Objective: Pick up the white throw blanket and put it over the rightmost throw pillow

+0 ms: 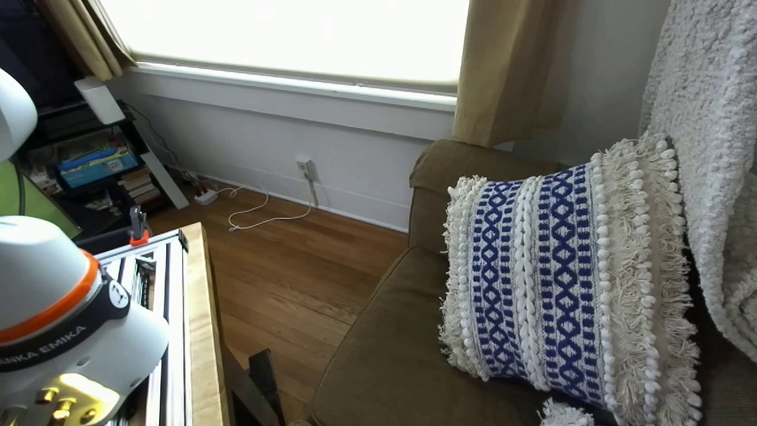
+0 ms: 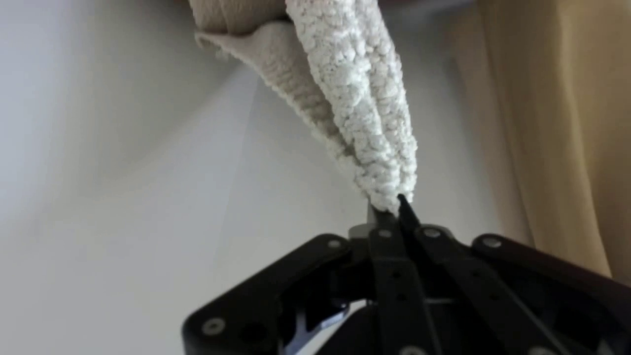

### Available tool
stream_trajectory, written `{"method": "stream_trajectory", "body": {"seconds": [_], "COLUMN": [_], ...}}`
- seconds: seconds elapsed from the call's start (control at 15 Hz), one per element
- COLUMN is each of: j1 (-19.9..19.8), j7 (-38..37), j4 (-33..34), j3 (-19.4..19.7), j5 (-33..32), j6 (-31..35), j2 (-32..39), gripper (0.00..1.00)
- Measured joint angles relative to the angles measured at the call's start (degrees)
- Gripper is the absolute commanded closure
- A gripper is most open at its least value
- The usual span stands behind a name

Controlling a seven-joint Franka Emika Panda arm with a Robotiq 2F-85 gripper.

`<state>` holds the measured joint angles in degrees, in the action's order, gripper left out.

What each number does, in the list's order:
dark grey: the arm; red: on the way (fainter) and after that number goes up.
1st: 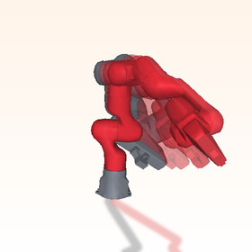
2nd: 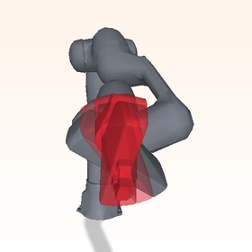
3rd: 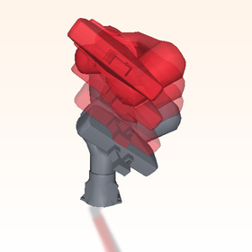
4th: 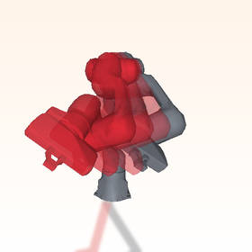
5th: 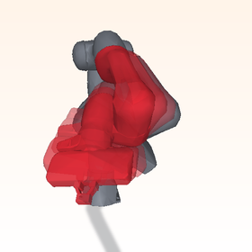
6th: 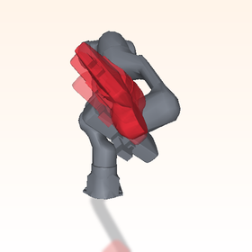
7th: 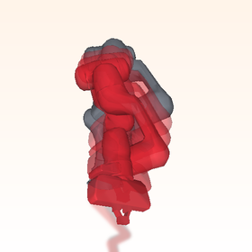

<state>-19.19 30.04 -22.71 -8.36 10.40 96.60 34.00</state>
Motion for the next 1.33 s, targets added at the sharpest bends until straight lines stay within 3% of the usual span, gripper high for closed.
{"method": "stream_trajectory", "body": {"seconds": [0.27,0.6,0.93,1.33], "j1": [-1.5,-2.7,-4.0,-4.9], "j7": [-5.9,-15.9,-21.1,-18.6], "j4": [0.0,0.1,0.3,0.4], "j3": [2.4,3.1,3.1,3.1], "j5": [0.1,3.1,7.4,9.0], "j6": [-16.8,-30.2,-34.6,-37.7], "j2": [-3.9,-6.2,-9.4,-15.8], "gripper": [0.99,0.99,0.99,0.99]}}
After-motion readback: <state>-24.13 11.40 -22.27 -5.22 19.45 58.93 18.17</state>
